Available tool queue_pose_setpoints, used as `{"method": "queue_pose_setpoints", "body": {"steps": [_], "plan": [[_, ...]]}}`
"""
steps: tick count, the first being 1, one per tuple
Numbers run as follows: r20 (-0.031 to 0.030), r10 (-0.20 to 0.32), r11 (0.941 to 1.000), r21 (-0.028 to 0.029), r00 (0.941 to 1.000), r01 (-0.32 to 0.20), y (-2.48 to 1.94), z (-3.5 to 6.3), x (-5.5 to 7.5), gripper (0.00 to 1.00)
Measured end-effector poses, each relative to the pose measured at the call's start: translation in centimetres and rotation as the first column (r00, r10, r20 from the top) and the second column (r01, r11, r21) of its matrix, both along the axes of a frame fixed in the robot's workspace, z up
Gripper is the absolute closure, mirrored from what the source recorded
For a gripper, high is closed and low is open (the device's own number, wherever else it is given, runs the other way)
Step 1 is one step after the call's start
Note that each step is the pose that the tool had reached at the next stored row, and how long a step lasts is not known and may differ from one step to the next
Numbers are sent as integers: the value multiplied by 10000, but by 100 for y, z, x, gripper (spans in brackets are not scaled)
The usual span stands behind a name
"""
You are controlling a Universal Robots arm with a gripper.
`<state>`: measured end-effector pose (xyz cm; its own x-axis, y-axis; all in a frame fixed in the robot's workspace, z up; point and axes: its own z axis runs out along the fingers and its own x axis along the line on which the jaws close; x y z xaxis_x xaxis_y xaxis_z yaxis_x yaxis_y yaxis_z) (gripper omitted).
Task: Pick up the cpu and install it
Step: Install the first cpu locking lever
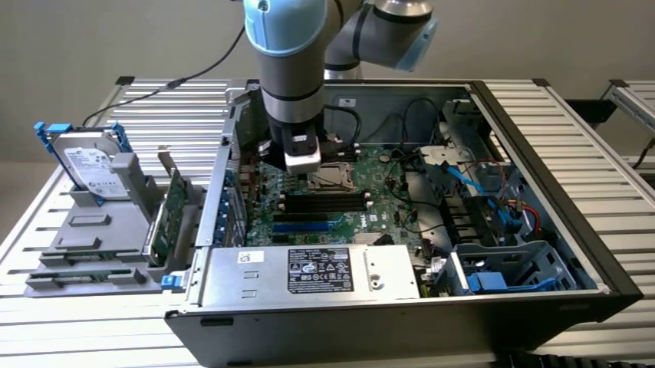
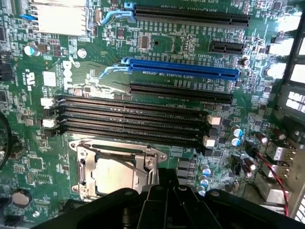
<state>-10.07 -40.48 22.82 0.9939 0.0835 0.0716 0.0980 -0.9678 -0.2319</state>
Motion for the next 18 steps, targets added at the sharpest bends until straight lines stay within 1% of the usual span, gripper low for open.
{"method": "queue_pose_setpoints", "body": {"steps": [3, 7, 11, 14, 18], "plan": [[0, 0, 10000, -1, 10000, 0, 0, 116, 1, 89], [-9, -1, 10000, -2, 10000, 1, -1, 216, 56, 89], [-24, -1, 10000, -1, 10000, 1, -9, 252, 185, 89], [-41, 1, 10000, -9, 10000, -1, -31, 259, 241, 89], [-54, -1, 10000, -86, 10000, 0, -89, 259, 259, 89]]}}
